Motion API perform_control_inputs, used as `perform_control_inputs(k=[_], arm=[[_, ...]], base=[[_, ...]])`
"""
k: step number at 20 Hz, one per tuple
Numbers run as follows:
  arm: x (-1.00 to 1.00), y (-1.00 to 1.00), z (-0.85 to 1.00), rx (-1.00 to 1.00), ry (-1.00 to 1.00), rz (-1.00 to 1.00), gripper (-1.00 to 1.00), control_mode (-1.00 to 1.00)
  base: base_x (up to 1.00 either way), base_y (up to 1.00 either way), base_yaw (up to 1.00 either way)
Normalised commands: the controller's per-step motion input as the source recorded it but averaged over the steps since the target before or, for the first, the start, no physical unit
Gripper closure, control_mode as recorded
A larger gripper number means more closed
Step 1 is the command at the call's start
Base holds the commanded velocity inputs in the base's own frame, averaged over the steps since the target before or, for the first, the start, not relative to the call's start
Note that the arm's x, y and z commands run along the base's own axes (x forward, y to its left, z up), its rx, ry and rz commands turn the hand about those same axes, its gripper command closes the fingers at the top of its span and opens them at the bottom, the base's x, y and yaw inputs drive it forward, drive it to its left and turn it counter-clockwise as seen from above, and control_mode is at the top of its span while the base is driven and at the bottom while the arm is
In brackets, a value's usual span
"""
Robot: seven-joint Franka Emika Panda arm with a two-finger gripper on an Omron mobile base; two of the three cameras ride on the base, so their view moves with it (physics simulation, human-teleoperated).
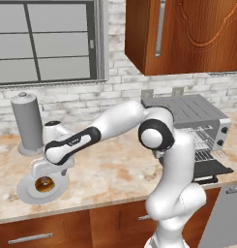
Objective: Pick up the bagel from the plate, place it on the toaster oven rack, close the door, and set the timer.
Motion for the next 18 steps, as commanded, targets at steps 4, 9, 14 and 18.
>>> perform_control_inputs(k=[4,9,14,18], arm=[[0.14,0.0,-0.37,0.07,0.0,0.07,-1.0,-1.0],[0.15,0.0,-0.3,0.13,0.0,0.09,-1.0,-1.0],[0.08,0.0,-0.41,0.1,0.0,0.08,-1.0,-1.0],[0.02,0.0,-0.7,0.04,0.01,0.07,-1.0,-1.0]], base=[[0.0,0.0,0.0],[0.0,0.0,0.0],[0.0,0.0,0.0],[0.0,0.0,0.0]])
